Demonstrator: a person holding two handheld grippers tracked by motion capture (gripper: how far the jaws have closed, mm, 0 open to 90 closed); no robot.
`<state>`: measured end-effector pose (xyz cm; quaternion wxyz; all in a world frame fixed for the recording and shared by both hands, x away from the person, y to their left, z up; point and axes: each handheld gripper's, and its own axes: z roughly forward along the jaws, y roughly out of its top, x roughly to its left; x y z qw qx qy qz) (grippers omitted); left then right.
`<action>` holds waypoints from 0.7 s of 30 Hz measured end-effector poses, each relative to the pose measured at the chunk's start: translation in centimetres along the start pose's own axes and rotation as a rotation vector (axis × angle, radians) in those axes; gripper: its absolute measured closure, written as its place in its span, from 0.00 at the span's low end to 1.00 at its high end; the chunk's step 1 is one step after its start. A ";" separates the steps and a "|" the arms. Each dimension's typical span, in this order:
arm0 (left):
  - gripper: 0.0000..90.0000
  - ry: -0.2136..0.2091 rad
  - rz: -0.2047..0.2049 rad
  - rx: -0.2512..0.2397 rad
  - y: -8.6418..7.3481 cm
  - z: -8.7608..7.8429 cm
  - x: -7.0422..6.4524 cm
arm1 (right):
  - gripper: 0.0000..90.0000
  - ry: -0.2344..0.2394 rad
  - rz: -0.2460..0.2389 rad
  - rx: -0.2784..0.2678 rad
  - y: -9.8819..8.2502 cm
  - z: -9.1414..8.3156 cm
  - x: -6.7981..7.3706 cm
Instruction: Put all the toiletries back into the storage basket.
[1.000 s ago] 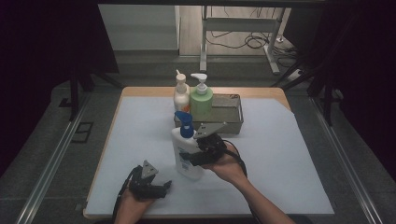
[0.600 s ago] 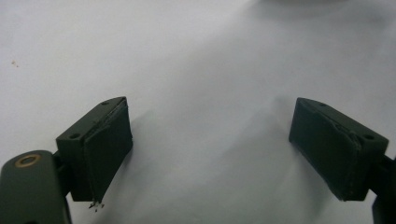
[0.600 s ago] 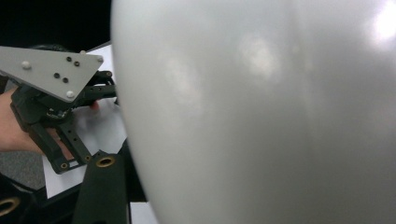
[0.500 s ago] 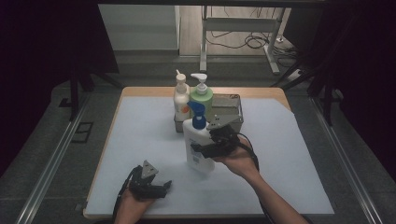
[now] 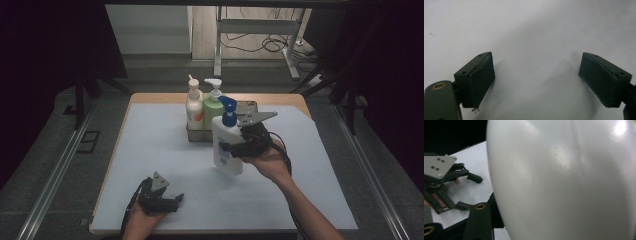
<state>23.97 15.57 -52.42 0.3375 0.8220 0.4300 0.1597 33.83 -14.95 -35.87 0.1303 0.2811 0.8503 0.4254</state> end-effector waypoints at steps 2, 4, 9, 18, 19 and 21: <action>0.14 0.000 -0.001 0.000 0.0 0.0 0.0 | 0.45 -0.016 0.003 -0.002 0.1 -0.3 -0.3; 0.14 0.000 -0.001 0.000 0.0 0.0 0.0 | 0.45 -0.033 0.007 -0.003 0.2 -0.6 -0.8; 0.14 -0.001 -0.001 0.000 0.0 0.0 0.0 | 0.45 -0.066 0.024 -0.009 0.4 -1.3 -1.8; 0.14 -0.001 -0.001 0.000 0.0 0.0 0.0 | 0.45 -0.119 0.042 -0.019 1.1 -2.0 -3.2; 0.14 -0.001 -0.002 0.000 0.0 0.0 0.0 | 0.45 -0.124 0.044 -0.022 1.2 -2.1 -3.4; 0.14 -0.001 -0.001 0.000 0.0 0.0 0.0 | 0.45 -0.134 0.052 -0.024 1.4 -2.2 -3.7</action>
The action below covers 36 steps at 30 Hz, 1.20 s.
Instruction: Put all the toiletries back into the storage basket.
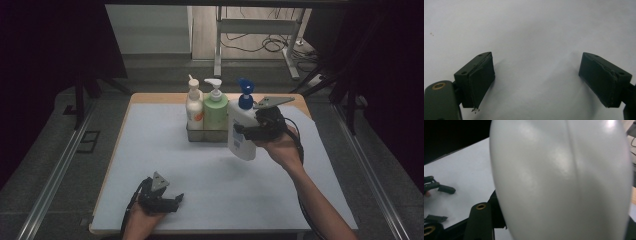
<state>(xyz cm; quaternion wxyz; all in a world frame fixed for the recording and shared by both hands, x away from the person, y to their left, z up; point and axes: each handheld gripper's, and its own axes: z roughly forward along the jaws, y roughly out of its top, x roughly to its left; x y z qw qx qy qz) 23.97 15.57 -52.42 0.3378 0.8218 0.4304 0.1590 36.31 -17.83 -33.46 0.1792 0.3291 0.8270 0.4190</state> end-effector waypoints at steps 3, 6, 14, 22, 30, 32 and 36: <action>0.14 0.000 0.000 0.000 0.0 0.0 0.0 | 0.45 -0.017 0.006 -0.002 0.4 -0.1 -0.5; 0.14 0.000 0.000 -0.001 0.0 0.0 0.0 | 0.45 -0.029 0.016 -0.010 0.6 -0.1 -1.1; 0.14 0.000 0.000 0.000 0.0 0.0 0.0 | 0.45 -0.082 0.047 -0.022 1.3 0.0 -2.7; 0.14 0.001 -0.001 0.000 0.0 0.0 0.0 | 0.45 -0.127 0.079 -0.036 2.0 0.4 -3.9; 0.14 0.000 0.000 0.000 0.0 0.0 0.0 | 0.45 -0.154 0.104 -0.047 2.7 1.4 -4.7; 0.14 0.000 0.000 0.000 0.0 0.0 0.0 | 0.45 -0.162 0.107 -0.050 2.9 1.6 -4.9; 0.14 0.000 -0.001 -0.001 0.0 0.0 0.0 | 0.45 -0.172 0.114 -0.059 3.3 2.1 -5.2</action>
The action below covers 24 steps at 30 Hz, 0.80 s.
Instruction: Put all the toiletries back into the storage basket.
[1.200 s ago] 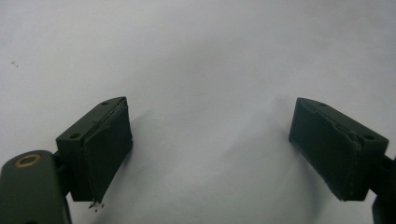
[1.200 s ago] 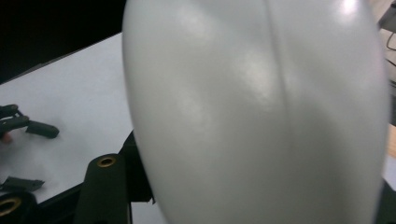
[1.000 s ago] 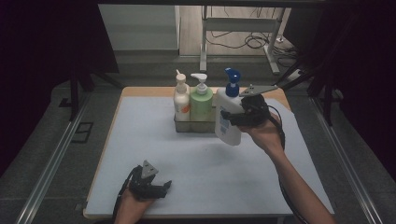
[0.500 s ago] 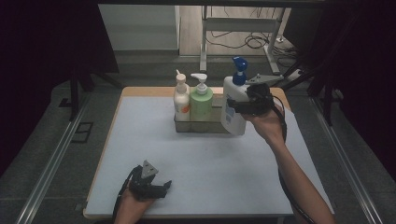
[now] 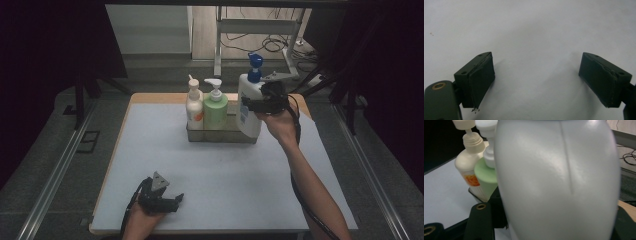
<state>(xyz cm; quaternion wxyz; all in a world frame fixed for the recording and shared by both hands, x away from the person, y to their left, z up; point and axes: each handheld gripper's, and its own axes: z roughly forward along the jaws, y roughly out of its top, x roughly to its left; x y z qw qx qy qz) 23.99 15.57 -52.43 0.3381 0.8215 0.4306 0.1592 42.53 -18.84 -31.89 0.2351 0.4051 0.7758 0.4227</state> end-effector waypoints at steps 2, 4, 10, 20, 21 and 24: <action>0.14 0.000 0.000 0.000 0.0 0.0 0.0 | 0.45 -0.003 0.001 -0.005 0.2 0.3 -0.1; 0.14 0.000 0.000 0.000 0.0 0.0 0.0 | 0.45 -0.007 0.006 -0.010 0.4 0.5 -0.1; 0.14 0.000 0.000 0.000 0.0 0.0 0.0 | 0.45 -0.024 0.013 -0.016 0.9 1.5 -0.4; 0.14 -0.001 -0.002 -0.001 0.0 0.0 0.0 | 0.45 -0.038 0.022 -0.026 1.0 3.1 -1.0; 0.14 -0.001 -0.002 -0.001 0.0 0.0 0.0 | 0.45 -0.039 0.023 -0.025 1.0 3.3 -1.1; 0.14 -0.002 0.001 0.001 0.0 0.0 0.0 | 0.45 -0.043 0.027 -0.027 0.9 3.7 -1.3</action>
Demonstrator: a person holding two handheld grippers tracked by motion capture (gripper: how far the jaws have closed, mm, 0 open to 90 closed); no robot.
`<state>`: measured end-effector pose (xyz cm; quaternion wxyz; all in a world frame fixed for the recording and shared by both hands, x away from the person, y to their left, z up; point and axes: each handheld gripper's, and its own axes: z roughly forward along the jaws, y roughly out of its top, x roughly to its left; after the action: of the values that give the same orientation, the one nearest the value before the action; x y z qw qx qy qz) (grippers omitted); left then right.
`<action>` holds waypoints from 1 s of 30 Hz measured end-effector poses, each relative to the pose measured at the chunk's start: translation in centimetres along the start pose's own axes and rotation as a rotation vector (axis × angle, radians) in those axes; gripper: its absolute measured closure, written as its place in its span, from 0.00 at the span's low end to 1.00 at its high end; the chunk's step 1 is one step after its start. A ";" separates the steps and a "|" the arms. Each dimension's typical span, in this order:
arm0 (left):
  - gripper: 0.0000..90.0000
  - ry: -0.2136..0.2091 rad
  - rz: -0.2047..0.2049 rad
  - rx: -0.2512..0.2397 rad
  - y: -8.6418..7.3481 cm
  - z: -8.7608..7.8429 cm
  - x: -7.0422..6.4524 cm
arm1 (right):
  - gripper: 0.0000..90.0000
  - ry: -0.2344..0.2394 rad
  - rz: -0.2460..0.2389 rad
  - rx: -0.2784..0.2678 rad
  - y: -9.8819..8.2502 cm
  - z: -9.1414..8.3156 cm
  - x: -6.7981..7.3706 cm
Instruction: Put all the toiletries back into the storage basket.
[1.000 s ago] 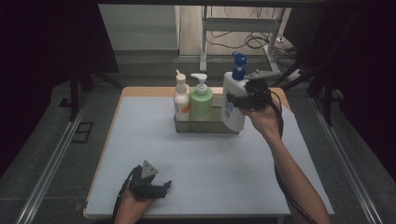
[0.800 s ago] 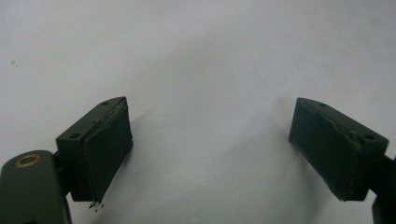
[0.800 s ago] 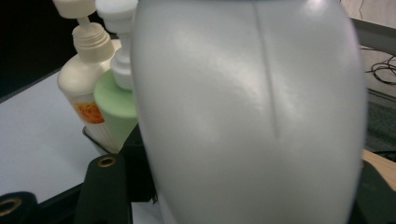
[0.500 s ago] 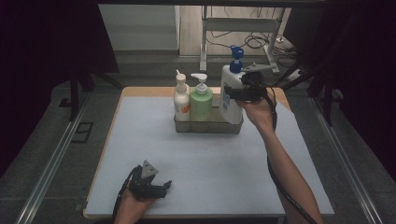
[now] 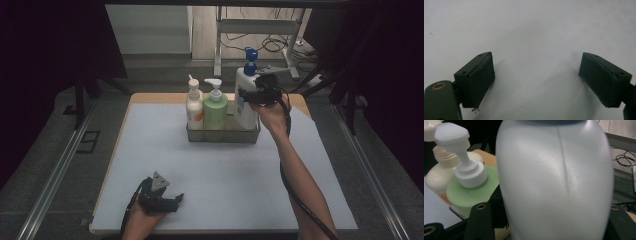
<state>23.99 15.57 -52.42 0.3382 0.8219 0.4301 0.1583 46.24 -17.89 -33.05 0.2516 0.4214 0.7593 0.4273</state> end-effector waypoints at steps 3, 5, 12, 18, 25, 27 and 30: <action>0.14 0.000 -0.001 0.002 0.0 0.0 0.0 | 0.45 -0.002 -0.002 -0.001 0.0 0.4 -0.2; 0.14 0.001 0.000 0.003 0.0 0.0 0.0 | 0.45 -0.006 -0.003 -0.003 -0.1 0.7 -0.2; 0.14 0.001 0.000 0.003 0.0 0.0 0.0 | 0.45 -0.010 -0.007 -0.006 -0.6 1.7 -0.3; 0.14 0.001 -0.001 0.003 0.0 0.0 0.0 | 0.45 -0.012 -0.012 0.007 -1.4 2.4 -0.4; 0.14 0.000 0.000 0.002 0.0 0.0 0.0 | 0.45 -0.005 -0.003 0.029 -2.3 2.9 -0.5; 0.14 0.000 0.000 0.002 0.0 0.0 0.0 | 0.45 -0.002 -0.004 0.033 -2.5 2.9 -0.5; 0.14 0.000 0.000 0.003 0.0 0.0 0.0 | 0.45 0.003 0.002 0.040 -2.8 2.9 -0.6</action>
<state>23.98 15.58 -52.41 0.3371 0.8224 0.4302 0.1580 47.49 -17.91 -36.92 0.2414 0.4265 0.7677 0.4129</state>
